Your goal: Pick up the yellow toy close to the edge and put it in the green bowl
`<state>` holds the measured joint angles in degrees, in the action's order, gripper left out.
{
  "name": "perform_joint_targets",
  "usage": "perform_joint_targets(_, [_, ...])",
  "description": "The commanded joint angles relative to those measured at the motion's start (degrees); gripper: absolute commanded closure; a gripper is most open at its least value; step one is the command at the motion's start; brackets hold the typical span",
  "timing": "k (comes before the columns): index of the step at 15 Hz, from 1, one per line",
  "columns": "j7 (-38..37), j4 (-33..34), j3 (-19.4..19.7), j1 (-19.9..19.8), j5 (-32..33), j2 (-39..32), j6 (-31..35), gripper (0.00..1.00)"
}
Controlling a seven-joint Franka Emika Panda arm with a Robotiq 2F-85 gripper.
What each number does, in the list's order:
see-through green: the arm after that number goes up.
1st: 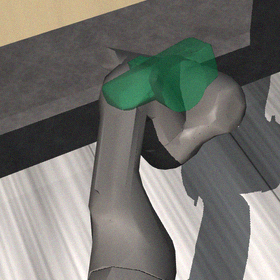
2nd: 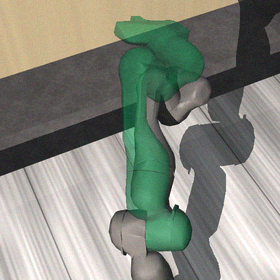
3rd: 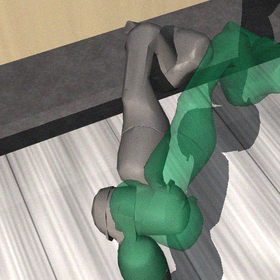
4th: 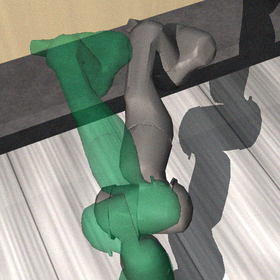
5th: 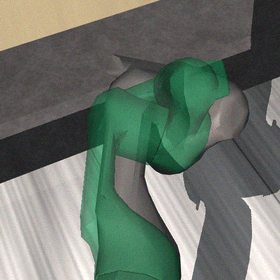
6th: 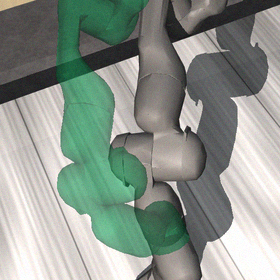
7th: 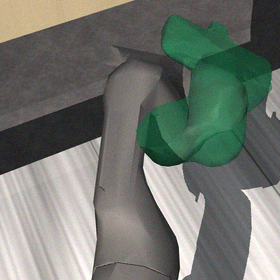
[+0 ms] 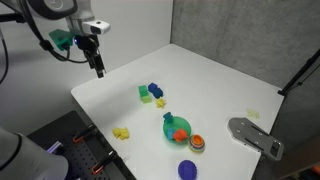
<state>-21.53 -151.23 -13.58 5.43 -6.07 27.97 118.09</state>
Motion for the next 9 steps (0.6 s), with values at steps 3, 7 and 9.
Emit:
perform_joint_targets(3, [8.63,-6.14,5.08,-2.11,2.65,-7.38,9.77,0.0])
perform_joint_targets(7, [11.46,-8.19,7.82,-4.19,4.68,-15.92,19.72,0.0])
perform_joint_targets(9, [10.56,-8.81,8.69,-5.3,6.33,-20.3,24.98,0.0])
